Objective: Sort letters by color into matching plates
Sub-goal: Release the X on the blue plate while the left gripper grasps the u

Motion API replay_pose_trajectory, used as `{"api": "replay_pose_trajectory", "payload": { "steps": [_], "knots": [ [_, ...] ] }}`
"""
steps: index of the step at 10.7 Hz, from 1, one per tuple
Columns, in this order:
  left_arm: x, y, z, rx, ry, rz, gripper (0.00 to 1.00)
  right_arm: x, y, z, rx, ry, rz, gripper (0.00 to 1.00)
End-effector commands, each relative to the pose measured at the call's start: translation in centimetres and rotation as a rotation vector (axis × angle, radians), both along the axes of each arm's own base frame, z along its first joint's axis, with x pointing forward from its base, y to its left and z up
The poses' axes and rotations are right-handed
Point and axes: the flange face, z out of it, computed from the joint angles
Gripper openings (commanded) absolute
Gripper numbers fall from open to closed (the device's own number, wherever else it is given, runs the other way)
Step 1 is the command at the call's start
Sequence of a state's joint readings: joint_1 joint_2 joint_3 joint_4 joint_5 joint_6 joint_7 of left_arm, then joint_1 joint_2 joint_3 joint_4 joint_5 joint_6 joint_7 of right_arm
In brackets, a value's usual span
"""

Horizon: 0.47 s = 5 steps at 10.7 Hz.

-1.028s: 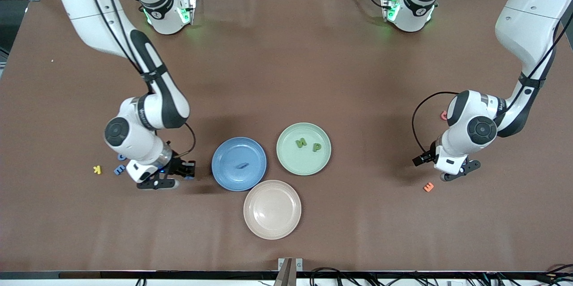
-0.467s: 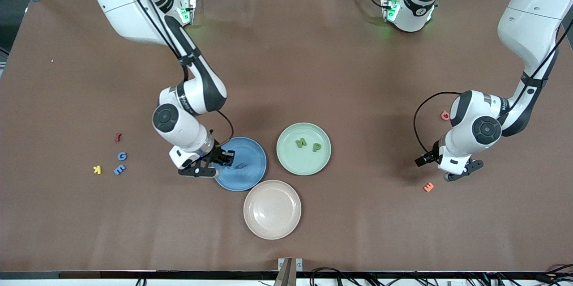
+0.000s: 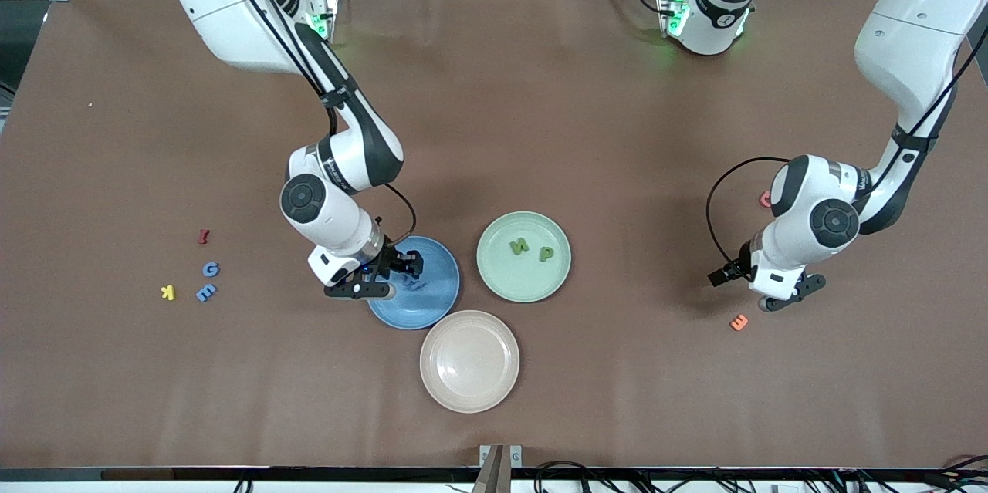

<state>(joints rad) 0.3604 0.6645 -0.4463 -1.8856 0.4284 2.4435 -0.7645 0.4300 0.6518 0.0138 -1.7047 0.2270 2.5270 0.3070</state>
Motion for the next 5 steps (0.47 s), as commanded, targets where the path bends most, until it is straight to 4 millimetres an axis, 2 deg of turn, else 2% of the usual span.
{"api": "replay_pose_trajectory", "payload": {
  "steps": [1, 4, 5],
  "knots": [
    [-0.3, -0.1, -0.5, -0.028, 0.003, 0.01, 1.0, 1.3, -2.6, 1.2, -0.006, -0.025, 0.058, 1.0],
    [-0.3, -0.1, -0.6, -0.028, 0.004, 0.009, 1.0, 3.4, -10.3, 3.2, -0.056, -0.016, 0.176, 1.0],
    [-0.3, -0.2, -0.6, -0.028, 0.004, 0.007, 0.62, 3.6, -12.2, 3.6, -0.062, 0.001, 0.196, 1.0]
  ]
}}
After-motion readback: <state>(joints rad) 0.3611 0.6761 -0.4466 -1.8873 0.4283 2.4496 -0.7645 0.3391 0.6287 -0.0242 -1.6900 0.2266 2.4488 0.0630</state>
